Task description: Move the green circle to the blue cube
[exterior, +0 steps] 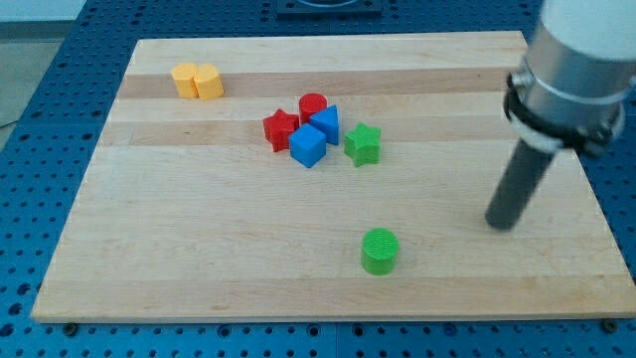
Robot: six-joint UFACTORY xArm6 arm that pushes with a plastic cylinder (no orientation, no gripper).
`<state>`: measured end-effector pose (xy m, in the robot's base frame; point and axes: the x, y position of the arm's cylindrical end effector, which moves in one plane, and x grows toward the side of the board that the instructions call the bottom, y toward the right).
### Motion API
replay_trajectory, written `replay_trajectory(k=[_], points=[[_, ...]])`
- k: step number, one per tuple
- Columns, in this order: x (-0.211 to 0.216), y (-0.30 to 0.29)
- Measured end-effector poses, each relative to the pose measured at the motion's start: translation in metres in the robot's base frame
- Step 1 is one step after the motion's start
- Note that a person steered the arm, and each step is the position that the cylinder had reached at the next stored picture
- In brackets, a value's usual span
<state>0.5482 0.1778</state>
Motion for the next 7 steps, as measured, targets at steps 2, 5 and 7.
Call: replay_trajectory(k=[2, 5, 7], points=[[0.070, -0.090], [0.001, -0.152], [-0.009, -0.130]])
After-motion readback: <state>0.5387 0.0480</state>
